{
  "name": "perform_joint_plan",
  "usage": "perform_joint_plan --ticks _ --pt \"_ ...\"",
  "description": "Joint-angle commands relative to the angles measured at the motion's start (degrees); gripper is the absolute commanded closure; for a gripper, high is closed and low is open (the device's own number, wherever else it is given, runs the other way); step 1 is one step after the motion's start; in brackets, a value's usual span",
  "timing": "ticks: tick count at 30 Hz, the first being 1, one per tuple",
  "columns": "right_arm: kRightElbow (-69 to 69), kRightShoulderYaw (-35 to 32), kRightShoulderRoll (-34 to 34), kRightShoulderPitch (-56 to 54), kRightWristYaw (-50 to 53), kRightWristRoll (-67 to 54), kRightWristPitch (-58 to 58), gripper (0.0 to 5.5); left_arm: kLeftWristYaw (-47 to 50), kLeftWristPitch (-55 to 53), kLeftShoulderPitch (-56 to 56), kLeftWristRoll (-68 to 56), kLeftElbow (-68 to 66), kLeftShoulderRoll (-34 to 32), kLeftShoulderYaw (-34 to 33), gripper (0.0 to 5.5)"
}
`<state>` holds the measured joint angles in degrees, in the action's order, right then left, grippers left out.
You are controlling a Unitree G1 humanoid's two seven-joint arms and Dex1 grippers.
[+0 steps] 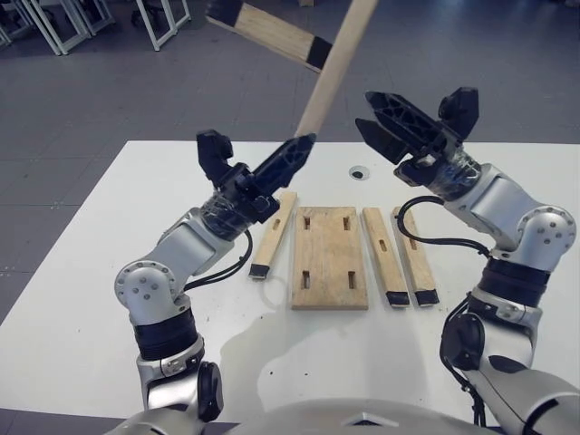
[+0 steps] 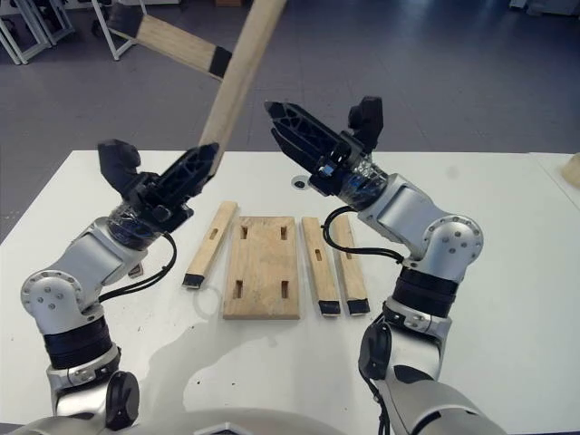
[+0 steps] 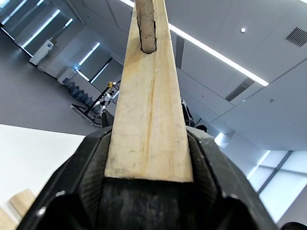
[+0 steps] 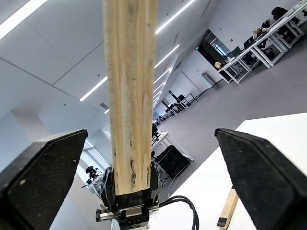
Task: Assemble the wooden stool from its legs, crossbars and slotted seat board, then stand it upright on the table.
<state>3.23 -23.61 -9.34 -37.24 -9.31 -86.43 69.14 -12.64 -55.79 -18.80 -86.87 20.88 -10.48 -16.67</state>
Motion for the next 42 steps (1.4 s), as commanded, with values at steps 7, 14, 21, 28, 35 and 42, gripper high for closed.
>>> perform_joint_plan --ticks 7,14,21,28,35,42 --pt "-1.2 5.6 -2.8 -2.8 4.9 -12.3 -3.2 0.79 -2.0 2.1 3.2 2.6 0.5 -1.3 7.2 3.46" --pt "-5.0 8.0 -12.4 -5.1 -5.0 -17.5 2.2 2.04 -5.2 2.2 4.4 3.5 -1.4 -5.7 7.1 3.46" --pt "-4.5 11.3 -15.4 -6.5 -8.9 -19.5 2.5 3.20 -6.1 2.5 5.4 4.7 -0.9 -6.5 7.8 3.46" --pt "-3.6 13.2 -17.6 -5.5 -9.6 -19.3 2.3 3.42 -7.8 2.7 7.0 6.2 -0.8 -8.2 8.9 3.46" --pt "-4.5 13.3 -21.9 -1.7 -15.6 -7.2 2.2 3.46 -7.0 3.5 5.4 -3.3 -0.3 -12.3 3.1 2.23" --pt "-4.6 11.3 -24.3 0.6 -20.2 0.3 0.3 3.46 -3.1 4.9 3.9 23.8 3.2 -30.0 14.0 1.46"
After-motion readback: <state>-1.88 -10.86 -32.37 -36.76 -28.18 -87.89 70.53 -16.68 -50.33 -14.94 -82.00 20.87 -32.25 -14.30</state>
